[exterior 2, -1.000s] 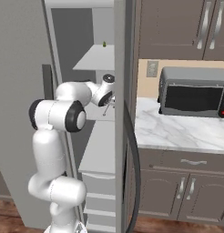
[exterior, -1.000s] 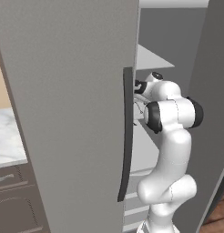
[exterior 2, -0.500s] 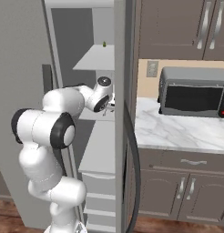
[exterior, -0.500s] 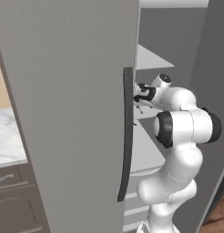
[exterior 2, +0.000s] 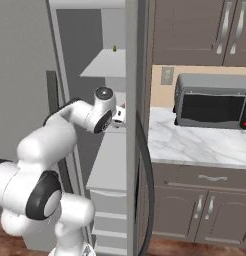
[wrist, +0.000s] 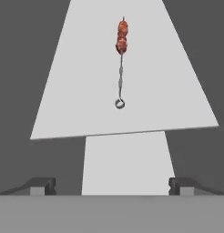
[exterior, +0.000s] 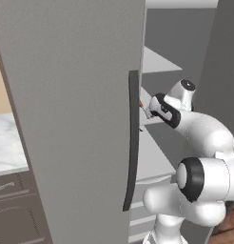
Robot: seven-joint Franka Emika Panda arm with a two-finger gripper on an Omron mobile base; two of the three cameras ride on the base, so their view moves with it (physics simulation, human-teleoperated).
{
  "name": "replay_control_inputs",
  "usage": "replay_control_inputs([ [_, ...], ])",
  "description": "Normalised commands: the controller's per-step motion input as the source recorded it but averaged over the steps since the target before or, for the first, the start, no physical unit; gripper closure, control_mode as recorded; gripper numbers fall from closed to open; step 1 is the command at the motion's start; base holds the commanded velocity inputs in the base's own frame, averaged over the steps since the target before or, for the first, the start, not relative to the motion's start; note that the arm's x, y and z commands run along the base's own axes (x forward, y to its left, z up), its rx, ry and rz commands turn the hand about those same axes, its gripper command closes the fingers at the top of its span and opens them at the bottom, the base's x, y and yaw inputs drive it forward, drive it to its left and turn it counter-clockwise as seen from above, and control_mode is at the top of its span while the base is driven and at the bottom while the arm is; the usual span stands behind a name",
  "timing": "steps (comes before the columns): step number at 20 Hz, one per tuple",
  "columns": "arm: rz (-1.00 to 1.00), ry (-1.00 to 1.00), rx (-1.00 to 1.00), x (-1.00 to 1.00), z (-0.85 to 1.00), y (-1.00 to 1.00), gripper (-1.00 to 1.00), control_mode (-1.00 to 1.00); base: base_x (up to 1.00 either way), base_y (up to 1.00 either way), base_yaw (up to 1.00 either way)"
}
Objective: Store the kebab skewer in the freezer for long-term storage. Close the freezer door after placing the cooked food.
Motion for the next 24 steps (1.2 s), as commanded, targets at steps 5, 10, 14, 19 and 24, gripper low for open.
replay_control_inputs([
  [5, 0.00, 0.01, -0.10, -1.00, 0.56, 0.12, -1.00, -1.00, 0.00, 0.00, 0.00],
  [10, 0.00, 0.17, -0.08, -0.96, 0.51, 0.26, -1.00, -1.00, 0.00, 0.00, 0.00],
  [14, 0.00, 0.43, 0.00, -0.69, 0.04, 0.39, -1.00, -1.00, 0.00, 0.00, 0.00],
  [19, -0.12, 0.44, 0.00, -0.94, 0.00, 0.49, -1.00, -1.00, 0.00, 0.00, 0.00],
  [24, -0.15, 0.31, 0.00, -1.00, 0.00, 0.44, -1.00, -1.00, 0.00, 0.00, 0.00],
])
